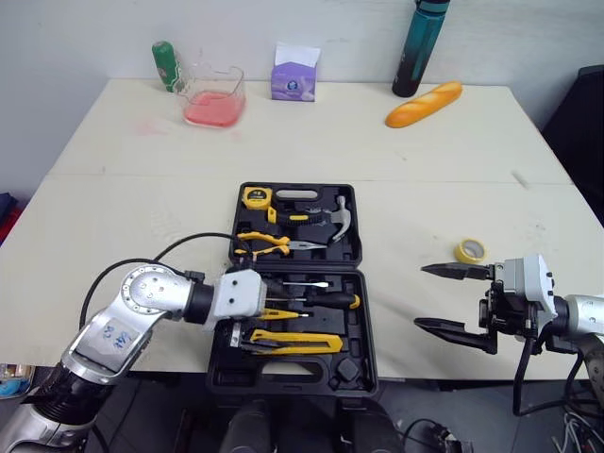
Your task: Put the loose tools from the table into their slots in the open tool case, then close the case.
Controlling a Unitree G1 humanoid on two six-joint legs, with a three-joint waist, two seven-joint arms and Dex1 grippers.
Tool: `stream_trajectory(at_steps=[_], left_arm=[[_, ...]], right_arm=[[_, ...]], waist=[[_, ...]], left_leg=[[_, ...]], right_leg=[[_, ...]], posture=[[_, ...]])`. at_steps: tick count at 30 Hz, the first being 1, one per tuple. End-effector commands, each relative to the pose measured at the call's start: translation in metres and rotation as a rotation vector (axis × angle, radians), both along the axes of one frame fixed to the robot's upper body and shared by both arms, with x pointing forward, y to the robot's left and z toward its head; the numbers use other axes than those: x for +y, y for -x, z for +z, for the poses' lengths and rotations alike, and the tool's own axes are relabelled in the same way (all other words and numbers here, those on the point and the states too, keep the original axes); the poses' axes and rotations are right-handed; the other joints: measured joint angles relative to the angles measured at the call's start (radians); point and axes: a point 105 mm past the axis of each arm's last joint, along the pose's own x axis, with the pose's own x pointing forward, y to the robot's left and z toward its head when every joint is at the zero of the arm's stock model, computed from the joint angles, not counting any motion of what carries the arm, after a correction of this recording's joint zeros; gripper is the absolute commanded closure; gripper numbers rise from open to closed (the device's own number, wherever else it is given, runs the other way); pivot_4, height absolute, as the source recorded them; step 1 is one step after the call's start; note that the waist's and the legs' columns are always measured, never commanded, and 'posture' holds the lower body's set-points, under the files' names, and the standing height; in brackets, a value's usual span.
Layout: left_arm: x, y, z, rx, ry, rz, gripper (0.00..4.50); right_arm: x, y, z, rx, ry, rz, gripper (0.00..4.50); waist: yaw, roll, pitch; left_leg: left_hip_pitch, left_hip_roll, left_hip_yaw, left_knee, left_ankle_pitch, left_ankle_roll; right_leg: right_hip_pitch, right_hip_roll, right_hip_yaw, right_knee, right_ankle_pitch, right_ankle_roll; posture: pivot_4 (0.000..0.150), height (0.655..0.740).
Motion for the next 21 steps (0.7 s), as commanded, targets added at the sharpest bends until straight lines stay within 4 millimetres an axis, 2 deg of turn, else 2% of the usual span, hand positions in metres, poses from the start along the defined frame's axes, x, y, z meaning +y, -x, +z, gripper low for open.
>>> stream_trajectory(at_steps=[1, 7, 10, 13, 16, 21], left_arm=[[0.001, 0.012, 0.024, 0.002, 0.109, -0.038, 0.53], [0.018, 0.01, 0.043, -0.128, 0.161, 0.008, 0.53], [0.02, 0.012, 0.044, -0.108, 0.163, 0.009, 0.53], [0.024, 0.022, 0.052, -0.083, 0.216, -0.064, 0.53], [0.023, 0.024, 0.053, -0.05, 0.245, -0.07, 1.35], [0.01, 0.026, 0.042, -0.017, 0.266, -0.078, 3.68]], right_arm=[[-0.002, 0.0, 0.01, -0.036, -0.028, -0.025, 0.0], [-0.017, 0.0, 0.011, -0.05, -0.028, -0.084, 0.0], [-0.016, 0.0, 0.011, -0.054, -0.028, -0.081, 0.0], [-0.018, -0.002, 0.016, -0.057, -0.074, -0.11, 0.0], [-0.017, -0.001, 0.015, -0.054, -0.059, -0.095, 0.0], [-0.011, -0.003, 0.016, -0.079, -0.042, -0.06, 0.0]], waist=[[-0.001, 0.0, 0.0], [0.0, 0.0, 0.0], [0.0, 0.0, 0.0], [0.0, 0.0, 0.0], [-0.001, 0.0, 0.0], [-0.001, 0.0, 0.0]], left_leg=[[0.0, 0.0, 0.0, 0.0, 0.0, 0.0], [0.0, 0.0, 0.0, 0.0, 0.0, 0.0], [0.0, 0.0, 0.0, 0.0, 0.0, 0.0], [0.0, 0.0, 0.0, 0.0, 0.0, 0.0], [0.0, 0.0, 0.0, 0.0, 0.0, 0.0], [0.0, 0.0, 0.0, 0.0, 0.0, 0.0]], right_leg=[[0.0, 0.0, 0.0, 0.001, 0.0, 0.0], [0.001, 0.0, 0.0, 0.0, 0.0, 0.0], [0.001, 0.0, 0.0, 0.0, 0.0, 0.0], [0.001, 0.0, 0.0, 0.0, 0.0, 0.0], [0.001, 0.0, 0.0, 0.0, 0.0, 0.0], [0.001, 0.0, 0.0, 0.0, 0.0, 0.0]], posture=[[0.15, 0.74], [0.15, 0.74], [0.15, 0.74], [0.15, 0.74], [0.15, 0.74], [0.15, 0.74]])
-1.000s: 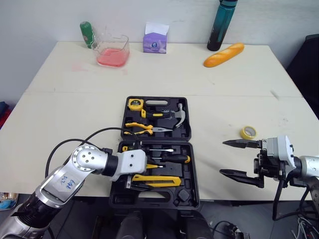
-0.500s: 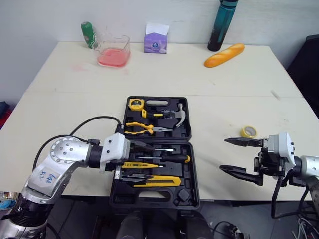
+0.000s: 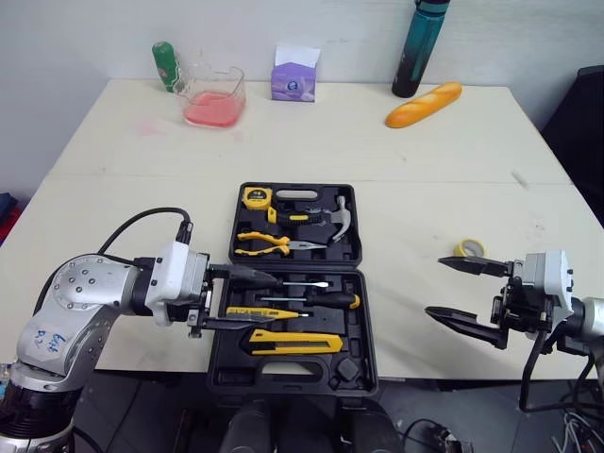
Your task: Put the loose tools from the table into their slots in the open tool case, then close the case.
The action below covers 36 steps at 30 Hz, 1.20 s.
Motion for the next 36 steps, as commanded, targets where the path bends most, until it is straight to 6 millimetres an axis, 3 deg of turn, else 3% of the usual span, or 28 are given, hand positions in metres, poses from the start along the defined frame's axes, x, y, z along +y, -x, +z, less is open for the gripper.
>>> stream_trajectory(at_steps=[1, 2, 10, 14, 26, 36], left_arm=[[-0.012, 0.007, -0.002, 0.003, 0.02, -0.032, 4.18], [-0.014, 0.008, -0.006, 0.015, 0.012, -0.039, 4.43], [-0.026, 0.016, -0.024, 0.041, -0.034, -0.12, 4.43], [-0.025, 0.013, -0.051, 0.033, -0.154, -0.117, 4.43], [-0.03, 0.002, -0.069, 0.063, -0.181, -0.082, 4.43], [-0.027, -0.006, -0.088, 0.073, -0.245, -0.032, 4.43]], right_arm=[[0.005, 0.001, 0.007, -0.041, 0.006, 0.034, 0.0], [0.006, 0.001, 0.007, -0.041, 0.009, 0.041, 0.0], [0.006, 0.002, 0.007, -0.025, -0.014, 0.041, 0.0], [0.014, 0.004, 0.005, -0.036, -0.014, 0.069, 0.0], [0.034, 0.019, -0.003, -0.118, 0.036, 0.282, 0.0], [0.03, 0.011, -0.004, -0.107, 0.053, 0.255, 0.0]], waist=[[0.0, 0.0, 0.0], [0.0, 0.0, 0.0], [0.001, 0.0, 0.0], [0.001, 0.0, 0.0], [0.0, 0.0, 0.0], [0.001, 0.0, 0.0]], left_leg=[[0.0, 0.0, 0.0, 0.0, 0.0, 0.0], [0.0, 0.0, 0.0, 0.0, 0.0, 0.0], [0.0, 0.0, 0.0, 0.0, 0.0, 0.0], [0.0, 0.0, 0.0, 0.0, 0.0, 0.0], [0.0, 0.0, 0.0, 0.0, 0.0, 0.0], [0.0, 0.0, 0.0, 0.001, 0.0, 0.001]], right_leg=[[0.0, 0.0, 0.0, 0.0, 0.0, 0.0], [0.0, 0.0, 0.0, 0.0, 0.0, 0.0], [0.0, 0.0, 0.0, 0.0, 0.0, 0.0], [0.0, 0.0, 0.0, 0.0, 0.0, 0.0], [0.0, 0.0, 0.0, -0.001, 0.0, 0.0], [0.0, 0.0, 0.0, 0.0, 0.0, 0.0]], posture=[[0.15, 0.74], [0.15, 0.74], [0.15, 0.74], [0.15, 0.74], [0.15, 0.74], [0.15, 0.74]])
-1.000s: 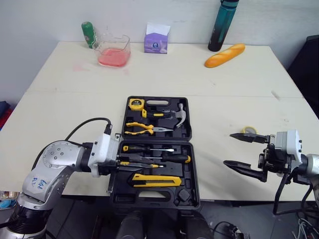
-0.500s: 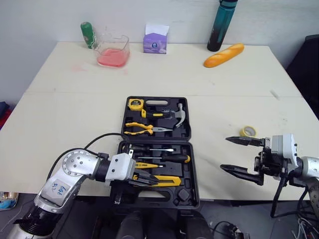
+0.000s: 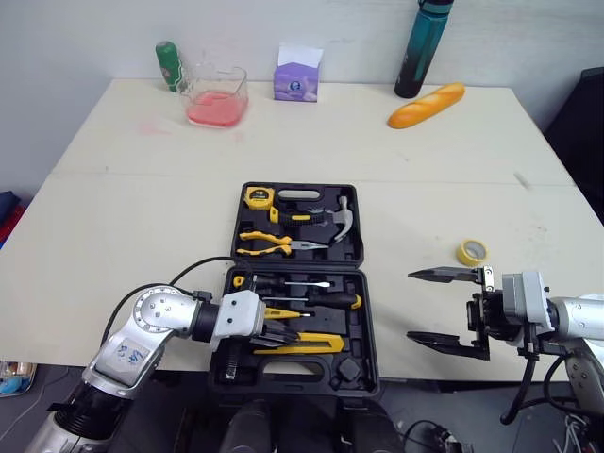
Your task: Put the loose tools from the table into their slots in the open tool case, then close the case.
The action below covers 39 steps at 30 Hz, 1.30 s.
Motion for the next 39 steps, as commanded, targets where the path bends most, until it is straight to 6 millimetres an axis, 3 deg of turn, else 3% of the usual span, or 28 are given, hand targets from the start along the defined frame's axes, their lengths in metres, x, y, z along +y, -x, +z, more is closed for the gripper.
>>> stream_trajectory(at_steps=[1, 13, 21, 27, 30, 33, 36, 39], left_arm=[[-0.002, 0.005, -0.009, 0.011, -0.039, -0.02, 4.43], [0.002, 0.003, -0.044, 0.096, -0.209, 0.018, 4.43], [0.0, 0.003, -0.046, 0.103, -0.21, 0.011, 4.43], [0.004, -0.006, -0.037, 0.03, -0.17, 0.026, 4.43], [0.002, -0.018, -0.009, -0.066, -0.023, 0.069, 4.43], [0.01, -0.014, 0.01, -0.107, 0.035, 0.044, 4.43], [0.03, -0.018, 0.036, -0.133, 0.122, 0.123, 3.6], [0.052, -0.025, 0.054, -0.149, 0.17, 0.243, 2.32]], right_arm=[[-0.001, -0.003, 0.007, -0.024, 0.012, -0.009, 0.0], [-0.004, -0.009, 0.003, -0.025, 0.013, -0.065, 0.0], [-0.007, -0.011, 0.001, -0.028, 0.005, -0.099, 0.0], [-0.014, -0.011, 0.001, -0.022, 0.023, -0.128, 0.0], [-0.027, -0.015, 0.006, -0.038, 0.029, -0.192, 0.0], [-0.037, -0.015, 0.01, -0.043, 0.023, -0.245, 0.0], [-0.06, -0.018, 0.019, -0.072, 0.034, -0.339, 0.0], [-0.083, -0.022, 0.027, -0.11, 0.041, -0.434, 0.0]], waist=[[0.0, 0.0, 0.0], [0.0, 0.004, -0.003], [0.0, 0.005, -0.006], [0.0, 0.005, -0.006], [0.0, 0.005, -0.006], [0.0, 0.005, -0.006], [-0.001, 0.005, -0.005], [-0.002, 0.005, -0.005]], left_leg=[[0.0, 0.0, 0.0, 0.0, 0.0, 0.0], [0.002, 0.0, 0.0, 0.0, 0.0, 0.001], [0.002, 0.0, 0.0, 0.0, -0.001, 0.001], [0.003, 0.0, 0.0, 0.001, -0.001, 0.001], [0.003, 0.0, 0.0, 0.001, -0.001, 0.001], [0.002, 0.0, -0.001, 0.002, -0.001, 0.001], [0.001, 0.0, -0.001, 0.002, -0.001, 0.001], [0.001, 0.0, -0.001, 0.002, -0.001, 0.001]], right_leg=[[0.0, 0.0, 0.0, 0.0, 0.0, 0.0], [0.002, -0.001, 0.0, 0.0, 0.0, 0.0], [0.003, -0.001, 0.0, 0.0, 0.0, 0.0], [0.003, -0.001, 0.0, 0.0, 0.0, 0.0], [0.003, -0.002, 0.0, -0.001, 0.0, 0.0], [0.002, -0.002, -0.001, 0.0, 0.0, 0.0], [0.002, -0.002, -0.001, 0.0, 0.0, 0.0], [0.002, -0.003, -0.001, -0.001, 0.0, 0.0]], posture=[[0.15, 0.74], [0.15, 0.74], [0.15, 0.74], [0.15, 0.74], [0.15, 0.74], [0.15, 0.74], [0.15, 0.74], [0.15, 0.74]])
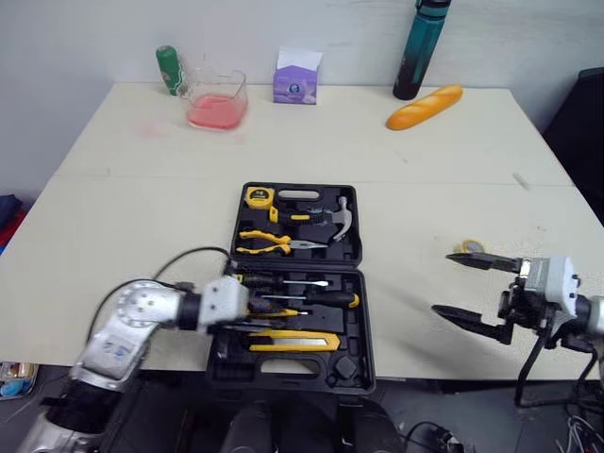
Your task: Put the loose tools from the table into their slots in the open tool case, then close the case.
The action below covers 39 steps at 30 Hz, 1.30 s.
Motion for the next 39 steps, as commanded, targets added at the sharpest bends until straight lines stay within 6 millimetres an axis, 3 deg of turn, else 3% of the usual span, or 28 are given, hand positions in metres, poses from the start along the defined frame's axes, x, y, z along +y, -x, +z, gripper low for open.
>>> stream_trajectory(at_steps=[1, 3, 5, 9, 12, 16, 22, 28, 33, 37, 39], left_arm=[[0.023, -0.005, 0.029, -0.048, 0.079, 0.114, 1.67], [0.048, -0.012, 0.036, -0.058, 0.098, 0.227, 0.79], [0.085, -0.022, 0.044, -0.093, 0.103, 0.397, 0.03], [0.149, -0.025, 0.055, -0.155, 0.135, 0.687, 0.03], [0.178, -0.018, 0.053, -0.173, 0.137, 0.804, 0.03], [0.242, 0.004, 0.052, -0.215, 0.204, 1.082, 0.03], [0.29, 0.026, 0.035, -0.199, 0.211, 1.359, 0.03], [0.295, 0.028, 0.029, -0.184, 0.206, 1.4, 0.03], [0.29, 0.027, 0.027, -0.17, 0.221, 1.378, 0.03], [0.279, 0.022, 0.03, -0.173, 0.241, 1.332, 0.03], [0.26, 0.017, 0.039, -0.199, 0.252, 1.245, 0.03]], right_arm=[[-0.029, -0.003, 0.023, -0.093, 0.016, -0.116, 0.0], [-0.047, -0.007, 0.031, -0.126, 0.006, -0.197, 0.0], [-0.073, -0.011, 0.043, -0.192, -0.024, -0.317, 0.0], [-0.115, -0.016, 0.06, -0.283, -0.076, -0.518, 0.0], [-0.134, -0.018, 0.061, -0.304, -0.076, -0.61, 0.0], [-0.18, -0.018, 0.067, -0.387, -0.148, -0.902, 0.0], [-0.22, -0.016, 0.054, -0.393, -0.182, -1.166, 0.0], [-0.229, -0.016, 0.047, -0.397, -0.273, -1.238, 0.0], [-0.225, -0.02, 0.042, -0.379, -0.266, -1.216, 0.0], [-0.218, -0.031, 0.045, -0.368, -0.301, -1.184, 0.0], [-0.202, -0.042, 0.053, -0.341, -0.335, -1.083, 0.0]], waist=[[-0.001, 0.0, 0.0], [-0.002, 0.0, 0.0], [-0.004, 0.0, 0.0], [-0.02, 0.0, 0.0], [-0.026, 0.0, 0.0], [-0.03, 0.0, 0.001], [-0.042, 0.0, 0.001], [-0.053, 0.0, 0.001], [-0.053, 0.0, 0.001], [-0.056, 0.0, 0.001], [-0.056, 0.0, 0.001]], left_leg=[[0.0, 0.0, 0.0, 0.0, 0.0, 0.0], [0.0, 0.0, 0.0, 0.0, 0.0, 0.0], [0.0, 0.0, 0.0, 0.0, 0.0, 0.0], [0.0, 0.0, 0.001, -0.001, 0.0, 0.0], [0.0, 0.0, 0.002, -0.004, 0.0, 0.0], [0.0, 0.0, 0.003, -0.004, 0.0, 0.0], [0.001, -0.001, 0.003, -0.007, 0.0, 0.0], [0.001, -0.001, 0.003, -0.009, 0.0, -0.001], [0.001, -0.001, 0.004, -0.009, 0.0, -0.001], [0.001, -0.001, 0.004, -0.009, 0.0, -0.001], [0.001, -0.001, 0.004, -0.009, 0.0, -0.001]], right_leg=[[0.0, 0.0, 0.0, 0.0, 0.0, 0.0], [0.0, 0.0, 0.0, 0.0, 0.0, 0.0], [0.0, 0.0, 0.0, 0.0, 0.0, 0.0], [-0.001, 0.0, 0.0, 0.0, 0.0, 0.0], [-0.001, 0.0, 0.0, 0.0, 0.0, 0.0], [-0.002, -0.002, 0.0, 0.0, 0.0, 0.0], [-0.003, -0.006, 0.0, -0.001, 0.0, 0.0], [-0.004, -0.011, 0.0, -0.001, 0.0, 0.0], [-0.004, -0.01, 0.0, 0.0, 0.0, 0.0], [-0.004, -0.011, 0.0, 0.0, 0.0, 0.0], [-0.004, -0.011, 0.0, 0.0, 0.0, 0.0]], posture=[[0.15, 0.74], [0.15, 0.74], [0.15, 0.74], [0.15, 0.74], [0.15, 0.74], [0.15, 0.74], [0.15, 0.74], [0.15, 0.74], [0.15, 0.74], [0.15, 0.74], [0.15, 0.74]])
